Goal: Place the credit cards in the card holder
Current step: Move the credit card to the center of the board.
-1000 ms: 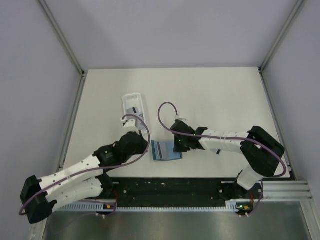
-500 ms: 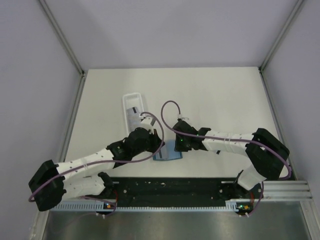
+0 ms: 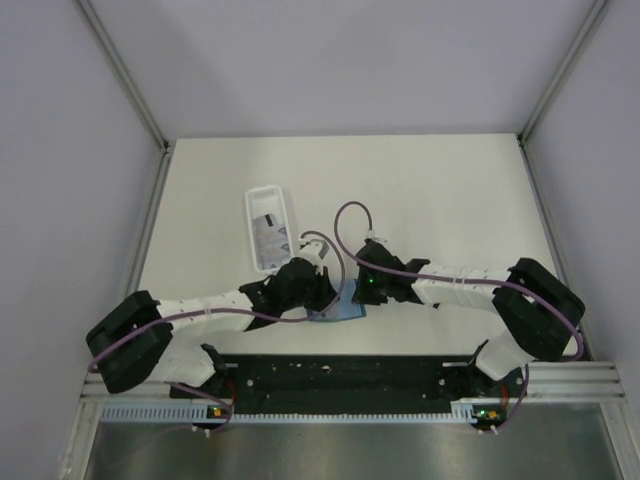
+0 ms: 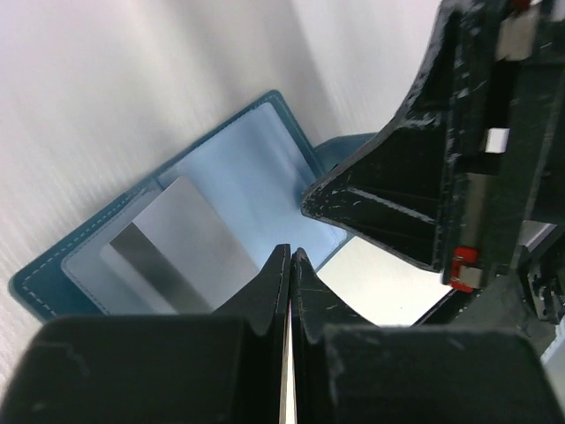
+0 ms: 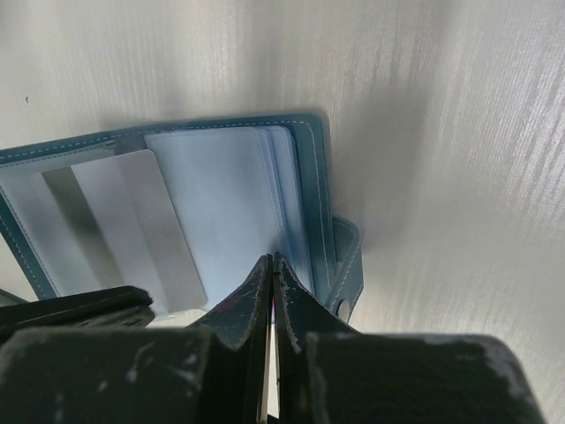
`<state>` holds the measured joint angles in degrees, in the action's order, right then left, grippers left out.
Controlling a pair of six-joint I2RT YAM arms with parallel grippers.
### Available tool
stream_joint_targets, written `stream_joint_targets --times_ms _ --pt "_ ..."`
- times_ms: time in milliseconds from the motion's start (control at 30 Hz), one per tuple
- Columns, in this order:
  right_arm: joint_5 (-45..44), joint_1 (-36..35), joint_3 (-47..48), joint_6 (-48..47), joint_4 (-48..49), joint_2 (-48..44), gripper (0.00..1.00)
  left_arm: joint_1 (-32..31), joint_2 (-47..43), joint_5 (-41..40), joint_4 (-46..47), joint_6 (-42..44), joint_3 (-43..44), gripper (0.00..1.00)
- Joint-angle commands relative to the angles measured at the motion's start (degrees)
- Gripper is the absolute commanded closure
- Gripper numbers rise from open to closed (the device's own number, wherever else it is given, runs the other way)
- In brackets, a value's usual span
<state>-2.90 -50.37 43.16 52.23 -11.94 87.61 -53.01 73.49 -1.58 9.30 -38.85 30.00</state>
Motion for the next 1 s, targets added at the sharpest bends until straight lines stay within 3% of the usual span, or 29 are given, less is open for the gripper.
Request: stream_joint_targets --times_ms 0,367,700,967 --pt "0.7 0.9 -1.5 0.5 2.2 -1.1 1.0 -0.5 4.6 0.5 2.8 -0.4 2.4 1.0" --pt "1.2 1.2 -2.5 0.3 2.8 -1.2 1.0 -0.6 10.7 -0.8 0.1 -0.8 3.7 1.0" --pt "1.0 1.3 -2.9 0.2 2.9 -1.5 1.0 -0.6 9.2 -10.5 -14.8 0.1 6.0 1.0" --pt "0.7 1.2 -3.3 0.2 2.8 -1.7 1.0 -0.6 6.5 -15.6 -20.5 -0.9 5.0 1.0"
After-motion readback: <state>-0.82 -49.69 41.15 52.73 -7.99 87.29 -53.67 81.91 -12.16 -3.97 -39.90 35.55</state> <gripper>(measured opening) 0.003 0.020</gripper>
